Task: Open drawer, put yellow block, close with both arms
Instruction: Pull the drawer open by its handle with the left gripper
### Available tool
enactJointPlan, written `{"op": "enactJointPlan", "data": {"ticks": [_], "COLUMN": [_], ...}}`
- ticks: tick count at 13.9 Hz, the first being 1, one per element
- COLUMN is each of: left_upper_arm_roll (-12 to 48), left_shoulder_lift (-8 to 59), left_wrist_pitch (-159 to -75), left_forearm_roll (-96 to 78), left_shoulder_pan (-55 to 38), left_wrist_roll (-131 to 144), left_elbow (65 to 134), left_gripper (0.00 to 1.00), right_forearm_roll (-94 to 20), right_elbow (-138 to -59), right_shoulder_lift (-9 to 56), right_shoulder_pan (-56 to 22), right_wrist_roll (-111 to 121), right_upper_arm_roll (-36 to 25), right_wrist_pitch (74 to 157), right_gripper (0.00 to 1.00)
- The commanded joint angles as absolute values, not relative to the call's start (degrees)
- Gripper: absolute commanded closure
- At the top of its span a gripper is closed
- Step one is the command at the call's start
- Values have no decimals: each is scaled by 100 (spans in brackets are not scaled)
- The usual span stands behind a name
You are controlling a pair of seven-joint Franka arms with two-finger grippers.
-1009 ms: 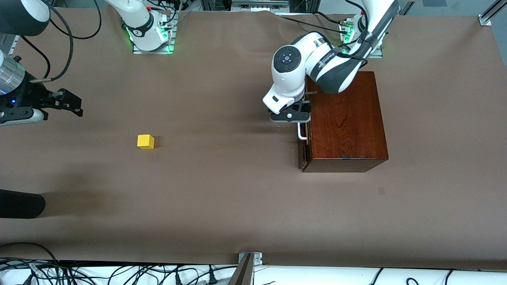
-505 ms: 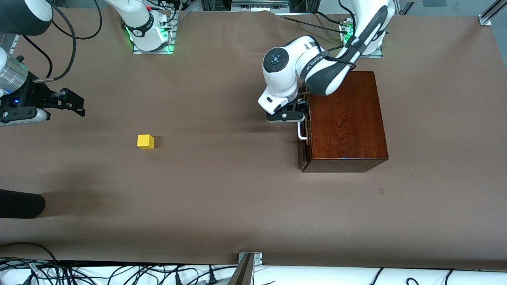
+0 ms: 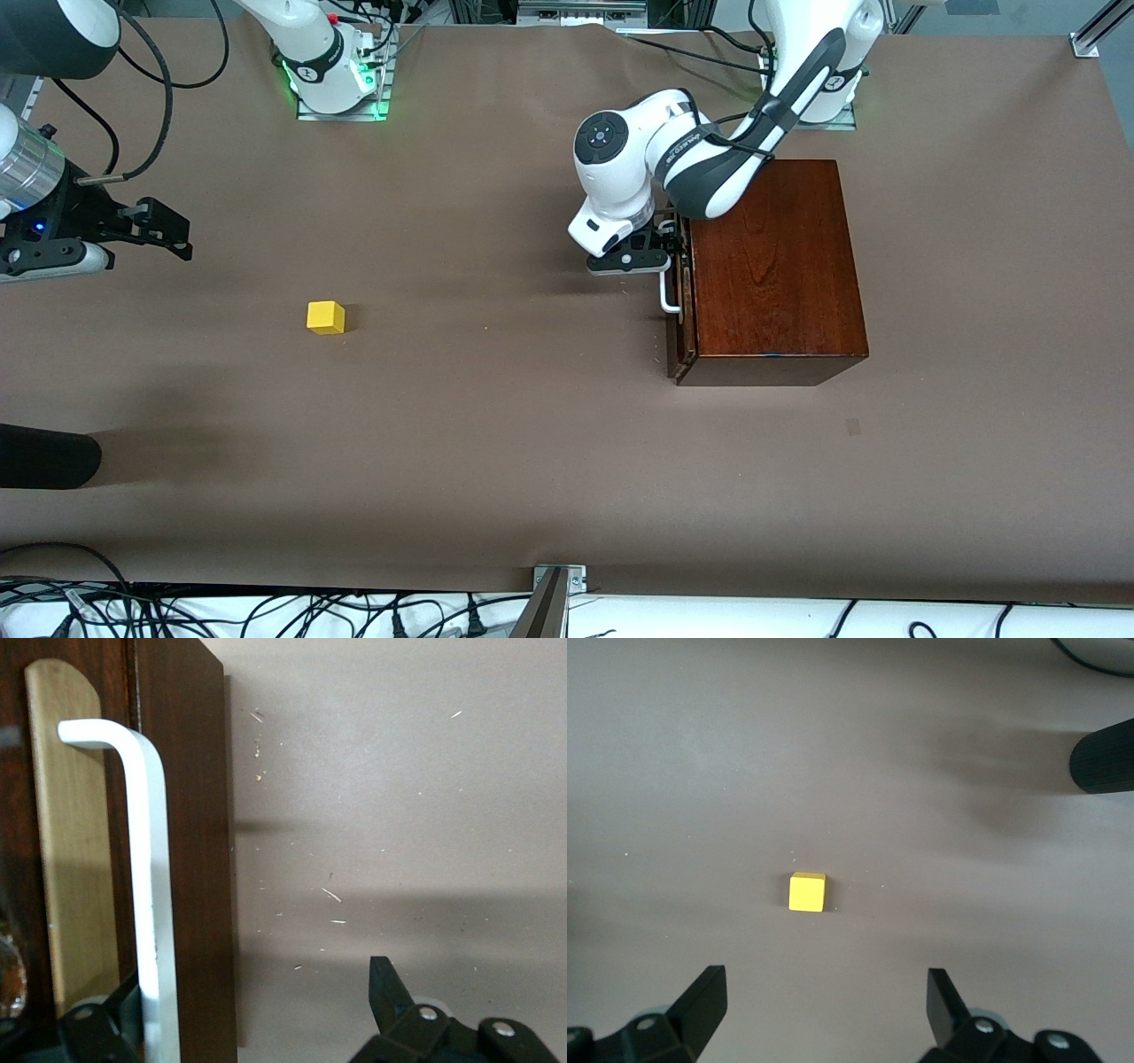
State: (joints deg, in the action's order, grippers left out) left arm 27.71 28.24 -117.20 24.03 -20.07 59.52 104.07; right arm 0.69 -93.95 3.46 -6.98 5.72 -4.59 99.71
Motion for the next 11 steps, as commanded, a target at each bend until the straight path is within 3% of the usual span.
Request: {"op": "enactJointPlan", "data": {"ticks": [1, 11], "left_upper_arm_roll": [2786, 2795], "left_shoulder_lift": [2927, 3146], "left_wrist_pitch": [-12040, -13017], "left_forearm_roll": [2523, 2443], "left_shoulder_pan": [-2153, -2452], "left_wrist_roll": [6161, 6460], "left_elbow": [10362, 10205], "left_gripper": [0, 0], "right_forearm_roll": [123, 114], "right_elbow": [-9237, -9237], "right_shoulder_lift": [404, 404], "right_shoulder_pan": [-694, -694], "right_wrist_roll": [633, 633], "right_upper_arm_roll": [-439, -439], "right_wrist_pitch": [9844, 9870], "right_gripper": [0, 0]}}
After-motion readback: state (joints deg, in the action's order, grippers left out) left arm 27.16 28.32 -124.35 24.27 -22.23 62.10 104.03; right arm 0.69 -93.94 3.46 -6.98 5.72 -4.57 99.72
